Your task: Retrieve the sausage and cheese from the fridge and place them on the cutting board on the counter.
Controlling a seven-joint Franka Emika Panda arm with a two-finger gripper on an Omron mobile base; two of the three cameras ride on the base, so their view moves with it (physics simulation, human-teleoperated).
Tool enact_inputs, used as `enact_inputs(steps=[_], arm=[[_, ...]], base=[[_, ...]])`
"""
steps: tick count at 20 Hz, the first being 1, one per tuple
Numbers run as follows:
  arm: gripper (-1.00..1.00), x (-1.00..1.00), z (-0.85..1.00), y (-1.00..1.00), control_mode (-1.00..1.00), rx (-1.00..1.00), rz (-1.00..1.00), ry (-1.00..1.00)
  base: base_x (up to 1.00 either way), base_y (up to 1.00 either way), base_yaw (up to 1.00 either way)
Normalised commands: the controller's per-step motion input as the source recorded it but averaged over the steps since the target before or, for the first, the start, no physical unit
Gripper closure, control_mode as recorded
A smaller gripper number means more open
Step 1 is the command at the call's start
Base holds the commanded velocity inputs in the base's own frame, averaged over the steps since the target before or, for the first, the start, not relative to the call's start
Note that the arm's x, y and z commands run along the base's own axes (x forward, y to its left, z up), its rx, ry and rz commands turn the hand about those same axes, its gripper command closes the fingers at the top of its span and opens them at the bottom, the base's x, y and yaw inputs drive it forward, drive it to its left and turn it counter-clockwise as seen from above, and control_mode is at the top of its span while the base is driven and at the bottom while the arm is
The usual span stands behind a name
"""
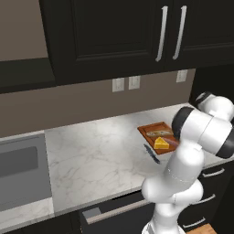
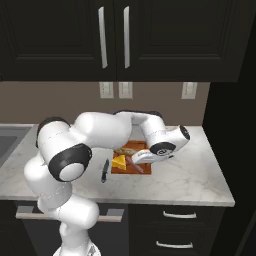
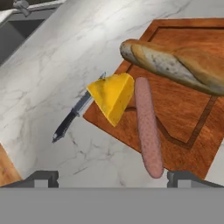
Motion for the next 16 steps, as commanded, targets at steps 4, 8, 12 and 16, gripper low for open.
enact_inputs(steps=[4, 8, 12, 16], arm=[[-1.0, -0.46, 0.39, 0.11, -1.0, -0.11, -0.08, -0.02], [-1.0, -0.46, 0.35, 0.15, -1.0, -0.2, -0.15, 0.0], [-1.0, -0.53, 0.14, 0.25, -1.0, -0.17, -0.33, -0.05], [-1.0, -0.5, 0.04, 0.29, -1.0, -0.05, -0.43, -0.09]], base=[[0.0, 0.0, 0.0], [0.0, 0.0, 0.0], [0.0, 0.0, 0.0], [0.0, 0.0, 0.0]])
